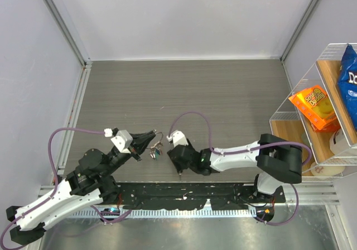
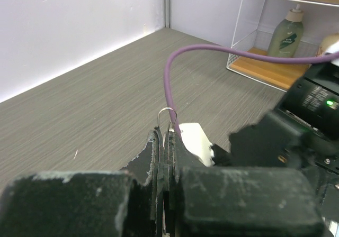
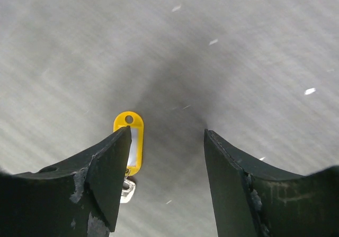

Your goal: Put the keys on the keyring

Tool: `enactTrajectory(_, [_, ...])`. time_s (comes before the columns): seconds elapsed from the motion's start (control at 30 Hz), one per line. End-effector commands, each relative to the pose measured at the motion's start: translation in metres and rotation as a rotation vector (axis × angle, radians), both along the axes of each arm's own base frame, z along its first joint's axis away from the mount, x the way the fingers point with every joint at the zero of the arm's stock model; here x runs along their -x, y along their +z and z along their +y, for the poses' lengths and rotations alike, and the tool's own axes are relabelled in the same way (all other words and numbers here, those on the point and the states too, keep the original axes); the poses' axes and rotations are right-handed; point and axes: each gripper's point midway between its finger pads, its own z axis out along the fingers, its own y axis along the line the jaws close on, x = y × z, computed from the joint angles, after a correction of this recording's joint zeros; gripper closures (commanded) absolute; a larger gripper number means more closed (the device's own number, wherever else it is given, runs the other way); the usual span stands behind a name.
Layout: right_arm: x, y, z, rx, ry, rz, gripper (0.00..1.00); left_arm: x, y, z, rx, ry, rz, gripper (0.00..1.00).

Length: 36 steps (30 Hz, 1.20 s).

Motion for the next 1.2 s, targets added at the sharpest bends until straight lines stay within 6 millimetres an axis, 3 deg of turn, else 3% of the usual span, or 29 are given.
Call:
enactTrajectory(0.0, [-0.034, -0.022, -0.041, 0.107, -0.13, 0.029, 0.37, -0.001, 0.022, 0.007, 0.057, 0.027, -0.045, 1.0])
enactTrajectory(0.2, [-0.065, -0.016, -0.042, 0.095, -0.163, 0.025, 0.37, -0.003, 0.021, 0.008, 0.057, 0.037, -0.042, 1.0])
enactTrajectory(0.3, [-0.073, 0.003, -0.034, 0.054, -0.16, 0.008, 0.36, -0.003, 0.019, 0.008, 0.053, 0.036, -0.04, 1.0])
enactTrajectory(0.53, [-0.066, 0.064, -0.019, -0.109, -0.16, 0.026, 0.36, -0.002, 0.02, 0.008, 0.058, 0.036, -0.043, 1.0])
enactTrajectory(0.6, [-0.059, 0.071, -0.019, -0.139, -0.164, 0.056, 0.35, -0.001, 0.02, 0.008, 0.061, 0.031, -0.045, 1.0])
enactTrajectory(0.93, [-0.02, 0.046, -0.024, -0.223, -0.22, 0.273, 0.36, 0.002, 0.023, 0.007, 0.077, 0.011, -0.056, 1.0])
enactTrajectory(1.17, [-0.012, 0.027, -0.031, -0.249, -0.294, 0.328, 0.41, 0.005, 0.023, 0.005, 0.081, -0.008, -0.054, 1.0])
